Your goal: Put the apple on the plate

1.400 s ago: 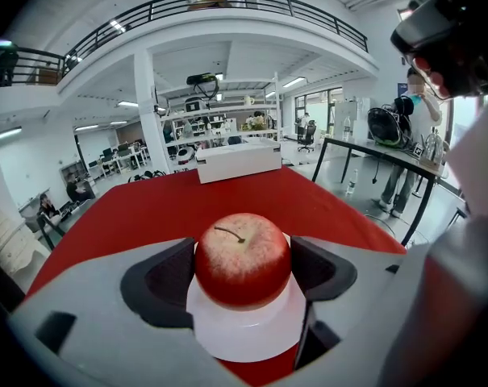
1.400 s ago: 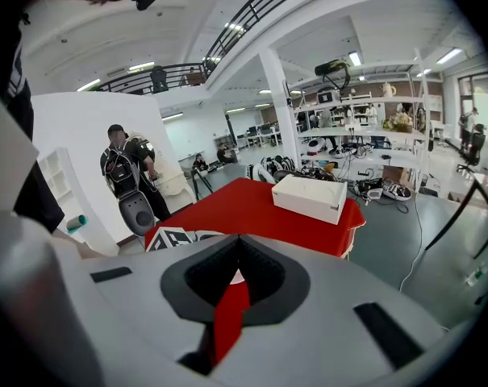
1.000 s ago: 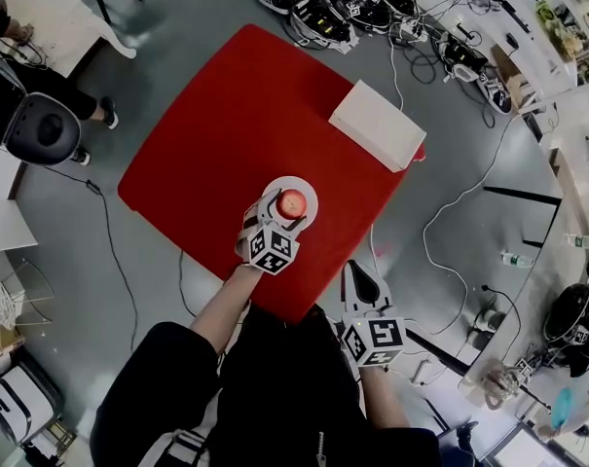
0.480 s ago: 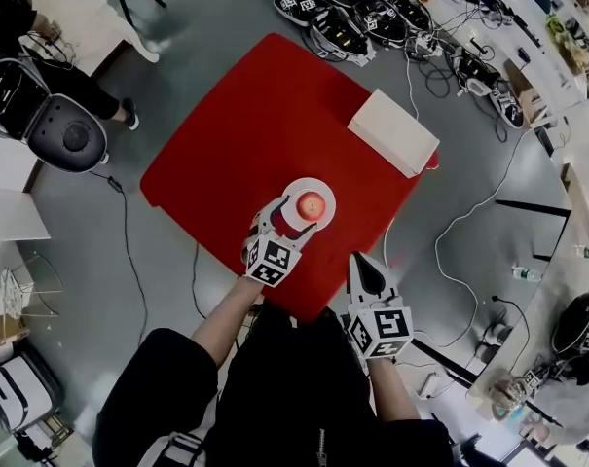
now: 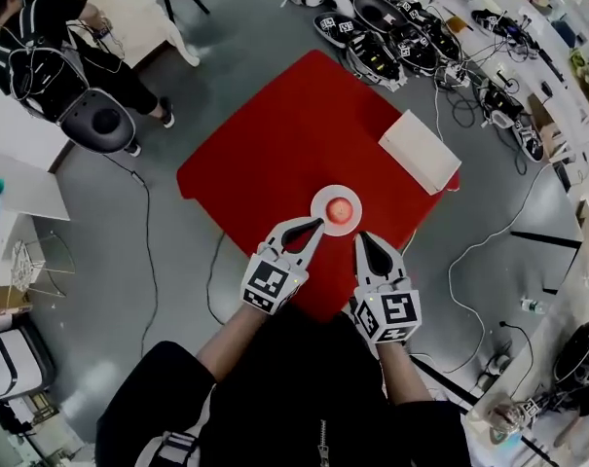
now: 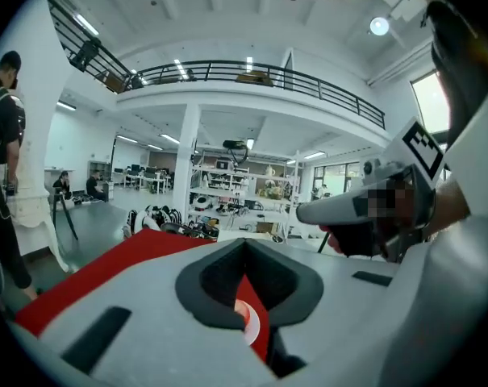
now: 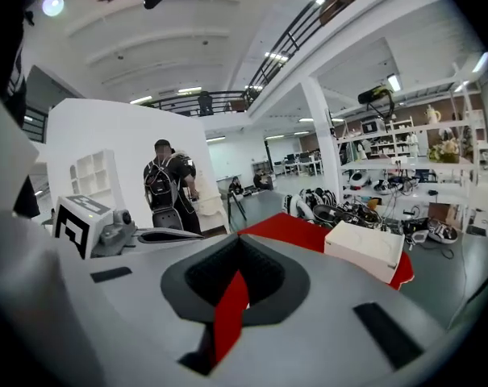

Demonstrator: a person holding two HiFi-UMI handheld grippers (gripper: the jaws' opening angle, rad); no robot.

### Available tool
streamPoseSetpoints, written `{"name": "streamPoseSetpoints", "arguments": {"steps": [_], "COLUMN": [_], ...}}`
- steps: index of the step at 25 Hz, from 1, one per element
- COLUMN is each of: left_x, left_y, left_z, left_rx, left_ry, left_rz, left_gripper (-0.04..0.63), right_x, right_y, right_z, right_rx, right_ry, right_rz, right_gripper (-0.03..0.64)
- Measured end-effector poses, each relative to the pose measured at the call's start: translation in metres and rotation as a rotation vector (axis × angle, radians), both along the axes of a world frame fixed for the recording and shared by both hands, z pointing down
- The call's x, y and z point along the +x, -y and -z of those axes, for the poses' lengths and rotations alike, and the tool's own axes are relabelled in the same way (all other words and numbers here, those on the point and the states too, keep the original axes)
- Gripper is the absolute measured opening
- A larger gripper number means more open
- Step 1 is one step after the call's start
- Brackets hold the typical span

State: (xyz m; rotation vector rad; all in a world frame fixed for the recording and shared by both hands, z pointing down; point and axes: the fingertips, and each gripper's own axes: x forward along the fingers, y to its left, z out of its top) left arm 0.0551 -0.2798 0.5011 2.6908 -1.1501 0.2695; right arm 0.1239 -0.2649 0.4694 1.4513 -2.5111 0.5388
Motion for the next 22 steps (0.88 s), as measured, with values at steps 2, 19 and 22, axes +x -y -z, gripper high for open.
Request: {"name": "streamPoseSetpoints", "arguments": {"steps": [2,19,22], "left_x": [-0.006,-0.001,-0.001], "left_y": [-0.007,-0.032,-0.036], "left_z": [0.016,0.052,0.048], "left_rx": [0.014,0.048,0.041], "left_ry": [-0.011,0.008,0.007], "left_rz": [0.020,0.023,0.016], "left_gripper": [0.006,0.006,0.006], "right_x": [-0.012,-0.037,-0.035], "right_y": [0.000,-0.013,-0.019], "right_z": [0.005,0.011,0.007], "right_rx": [0.014,0.022,0.016], "right_ry": [0.001,-0.011,-0.021], "right_rz": [0.029,0.116,0.111], "right_gripper": [0.009,0.009,0.009]}}
